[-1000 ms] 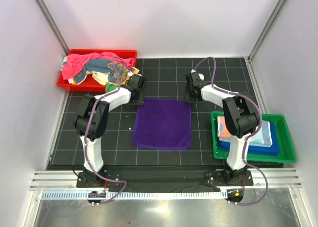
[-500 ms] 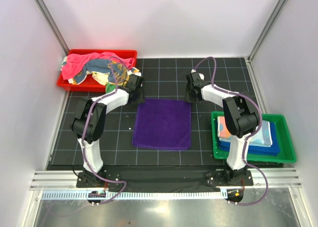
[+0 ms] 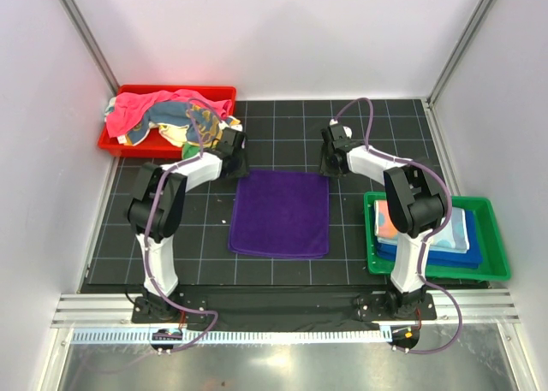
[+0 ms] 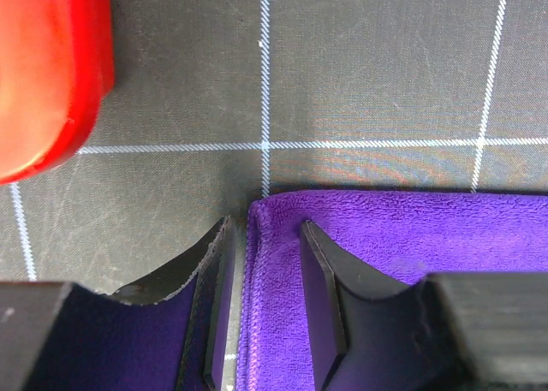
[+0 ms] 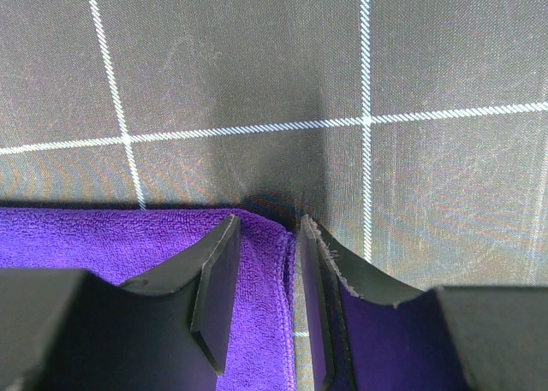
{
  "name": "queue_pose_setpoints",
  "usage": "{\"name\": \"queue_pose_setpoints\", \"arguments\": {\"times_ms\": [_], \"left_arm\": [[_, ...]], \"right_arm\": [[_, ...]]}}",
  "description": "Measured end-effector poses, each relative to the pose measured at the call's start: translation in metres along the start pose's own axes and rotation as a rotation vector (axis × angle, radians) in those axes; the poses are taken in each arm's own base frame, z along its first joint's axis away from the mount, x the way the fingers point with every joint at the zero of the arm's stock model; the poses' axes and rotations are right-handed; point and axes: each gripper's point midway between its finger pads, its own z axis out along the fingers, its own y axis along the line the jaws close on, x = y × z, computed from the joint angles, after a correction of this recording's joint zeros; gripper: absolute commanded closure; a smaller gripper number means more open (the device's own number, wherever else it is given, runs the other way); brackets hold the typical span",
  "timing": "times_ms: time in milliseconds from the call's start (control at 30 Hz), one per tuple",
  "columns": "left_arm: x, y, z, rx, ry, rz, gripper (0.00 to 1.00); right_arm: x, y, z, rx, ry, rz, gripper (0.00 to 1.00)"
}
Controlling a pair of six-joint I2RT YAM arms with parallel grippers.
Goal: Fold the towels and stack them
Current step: Fold the towel
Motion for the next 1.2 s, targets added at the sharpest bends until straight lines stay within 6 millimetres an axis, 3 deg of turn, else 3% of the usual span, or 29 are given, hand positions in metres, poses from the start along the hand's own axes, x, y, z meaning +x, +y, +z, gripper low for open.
{"name": "queue_pose_setpoints", "arguments": {"times_ms": [167,200,533,800,1200], "left_arm": [[-0.003,-0.003,0.004,0.015,-0.011,-0.003,0.61],[-0.004,-0.004,0.005,0.018,-0.014,-0.003,0.61],[-0.009,-0.007,0.009,0.027,-0.043,-0.027,0.73],[-0.014,-0.012,0.015,0.042,-0.074,-0.064,1.0],[-0.028,-0.014,0.019,0.049,-0.15,-0.101,1.0]], "right_arm": [[0.0,0.0,0.0,-0.004,-0.001,0.001,0.64],[0.0,0.001,0.0,-0.006,-0.001,0.002,0.68],[0.001,0.005,0.001,-0.029,-0.003,0.014,0.82],[-0.002,0.002,0.003,-0.04,-0.001,0.03,0.85],[-0.022,0.001,0.011,-0.046,-0.028,0.026,0.94]]}}
